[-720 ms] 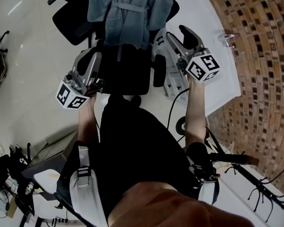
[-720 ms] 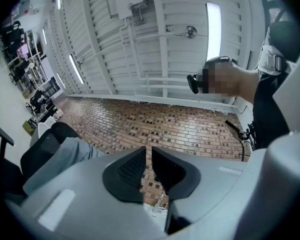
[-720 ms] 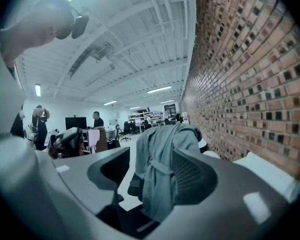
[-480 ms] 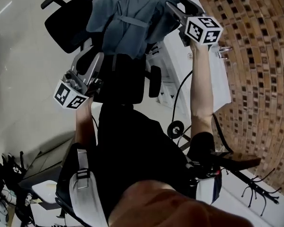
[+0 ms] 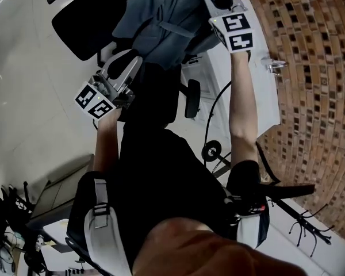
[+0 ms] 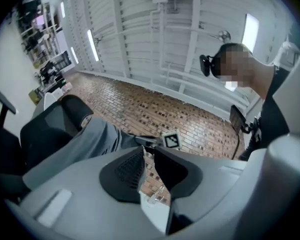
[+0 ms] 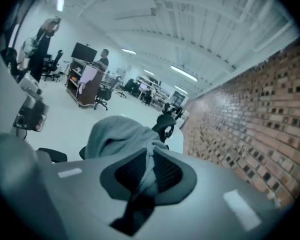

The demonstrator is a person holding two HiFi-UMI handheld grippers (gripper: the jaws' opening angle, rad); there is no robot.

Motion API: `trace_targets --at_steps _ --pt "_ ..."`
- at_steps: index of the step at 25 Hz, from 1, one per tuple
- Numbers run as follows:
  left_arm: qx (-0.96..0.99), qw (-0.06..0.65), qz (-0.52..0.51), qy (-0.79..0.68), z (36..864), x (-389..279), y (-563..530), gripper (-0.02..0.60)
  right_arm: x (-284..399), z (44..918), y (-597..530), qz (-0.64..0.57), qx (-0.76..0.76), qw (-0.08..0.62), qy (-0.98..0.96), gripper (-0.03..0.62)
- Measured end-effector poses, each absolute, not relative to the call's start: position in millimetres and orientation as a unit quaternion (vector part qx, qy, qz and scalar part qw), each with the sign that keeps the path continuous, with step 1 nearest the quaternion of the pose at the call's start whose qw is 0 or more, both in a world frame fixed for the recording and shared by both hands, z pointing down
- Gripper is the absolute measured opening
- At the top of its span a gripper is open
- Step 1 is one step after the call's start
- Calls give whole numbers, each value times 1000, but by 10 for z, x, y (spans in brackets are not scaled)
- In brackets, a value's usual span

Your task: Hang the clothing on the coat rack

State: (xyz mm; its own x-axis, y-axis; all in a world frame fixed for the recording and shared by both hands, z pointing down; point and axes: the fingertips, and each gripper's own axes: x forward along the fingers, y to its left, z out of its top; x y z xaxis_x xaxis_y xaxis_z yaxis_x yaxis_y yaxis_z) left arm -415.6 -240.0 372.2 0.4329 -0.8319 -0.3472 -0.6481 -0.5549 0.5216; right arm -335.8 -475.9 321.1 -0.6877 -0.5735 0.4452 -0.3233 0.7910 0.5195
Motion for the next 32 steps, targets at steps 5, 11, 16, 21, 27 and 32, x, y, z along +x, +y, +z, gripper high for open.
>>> trace_targets --at_steps 5,11,16,21,27,32 --pt "776 280 -398 -401 4213 -4027 -3031 285 -3225 3798 -3482 -278 221 273 -894 43" --pt "752 341 -415 -381 4602 -3690 -3859 429 -3128 4889 -3068 -276 163 322 -891 44" --pt "679 429 -478 -355 5407 -3719 -3814 22 -2901 5521 -2926 -200 152 337 -907 44" --pt "666 405 -576 -245 5688 -3650 -2755 20 -2888 6203 -1921 -28 77 314 -946 76" --pt "692 346 -621 -126 5508 -3733 -1920 20 -2358 6313 -1517 268 70 219 -936 249" --pt "758 336 -557 -52 5208 -3517 -1661 20 -2432 6291 -1477 22 -8 300 -954 247"
